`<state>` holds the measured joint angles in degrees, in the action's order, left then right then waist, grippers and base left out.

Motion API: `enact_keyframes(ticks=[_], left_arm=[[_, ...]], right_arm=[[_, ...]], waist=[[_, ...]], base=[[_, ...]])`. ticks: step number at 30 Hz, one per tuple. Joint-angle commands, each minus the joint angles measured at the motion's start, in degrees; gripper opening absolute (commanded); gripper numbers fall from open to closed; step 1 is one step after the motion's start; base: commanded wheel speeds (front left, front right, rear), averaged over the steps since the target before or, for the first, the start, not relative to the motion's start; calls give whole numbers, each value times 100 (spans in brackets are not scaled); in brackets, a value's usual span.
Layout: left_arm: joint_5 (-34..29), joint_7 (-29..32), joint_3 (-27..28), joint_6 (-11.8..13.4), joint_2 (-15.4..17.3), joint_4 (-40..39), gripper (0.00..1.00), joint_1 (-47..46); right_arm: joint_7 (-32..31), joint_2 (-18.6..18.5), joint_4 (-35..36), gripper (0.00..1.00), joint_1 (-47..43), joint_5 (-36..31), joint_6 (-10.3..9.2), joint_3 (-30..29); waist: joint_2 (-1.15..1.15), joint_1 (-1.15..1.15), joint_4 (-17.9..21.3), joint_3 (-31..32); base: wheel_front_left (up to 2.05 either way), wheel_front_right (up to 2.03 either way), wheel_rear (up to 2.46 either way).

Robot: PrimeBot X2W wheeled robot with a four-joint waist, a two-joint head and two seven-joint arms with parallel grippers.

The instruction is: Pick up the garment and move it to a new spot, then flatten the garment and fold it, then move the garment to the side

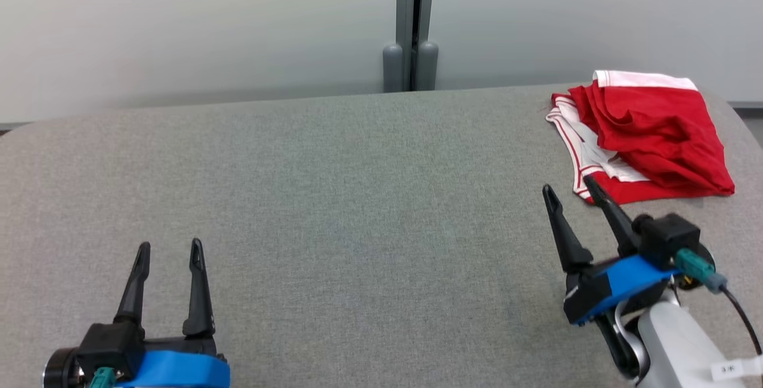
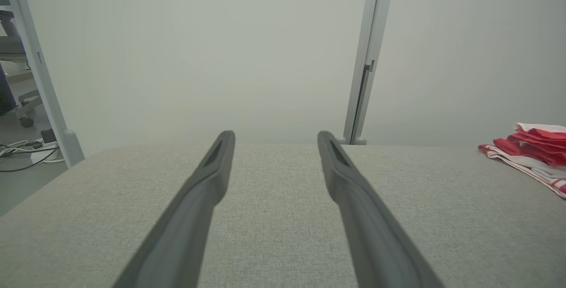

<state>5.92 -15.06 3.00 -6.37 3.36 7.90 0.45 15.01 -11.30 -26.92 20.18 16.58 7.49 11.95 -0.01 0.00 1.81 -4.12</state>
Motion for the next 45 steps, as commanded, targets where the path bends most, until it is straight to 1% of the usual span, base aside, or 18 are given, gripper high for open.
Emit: enact_keyframes(ticks=[1, 9, 19, 24, 32, 42, 43, 45], left_arm=[[2, -13, -3, -7, -4, 44, 100, 96], [-24, -14, -57, -6, -31, 249, 100, 269], [-45, -14, -56, 20, -37, 385, 100, 317], [-58, -13, -55, 57, -41, 420, 100, 316], [-87, -13, -64, 52, -44, 475, 100, 251], [-64, -13, -63, 15, -45, 471, 100, 199], [-46, 1, -64, 27, -41, 480, 0, 275], [-38, 14, -61, 27, -47, 565, 0, 300]], right_arm=[[17, 21, 62, 100, -180, -42, 1, -85], [19, 350, 512, 100, -927, -284, 1, -573], [18, 666, 1119, 100, -1498, -634, 1, -1133], [18, 784, 1331, 100, -1720, -739, 1, -1304], [18, 839, 1497, 100, -1844, -854, 1, -1297], [18, 842, 1477, 100, -1827, -739, 1, -1243], [2, 833, 1477, 0, -1783, -740, 0, -1243], [-9, 837, 1397, 0, -1809, -735, 0, -1240]], waist=[[1, 0, 18, 74], [1, 0, -40, 344], [1, 0, -113, 470], [1, 0, -120, 519], [1, 0, -98, 520], [1, 0, -102, 492], [1, 0, -103, 491], [1, 0, -103, 491]], base=[[0, 0, 0], [0, 0, 0], [0, 0, 0], [0, 0, 0], [0, 0, 0], [0, 0, 0], [0, 0, 0], [0, 0, 0]])
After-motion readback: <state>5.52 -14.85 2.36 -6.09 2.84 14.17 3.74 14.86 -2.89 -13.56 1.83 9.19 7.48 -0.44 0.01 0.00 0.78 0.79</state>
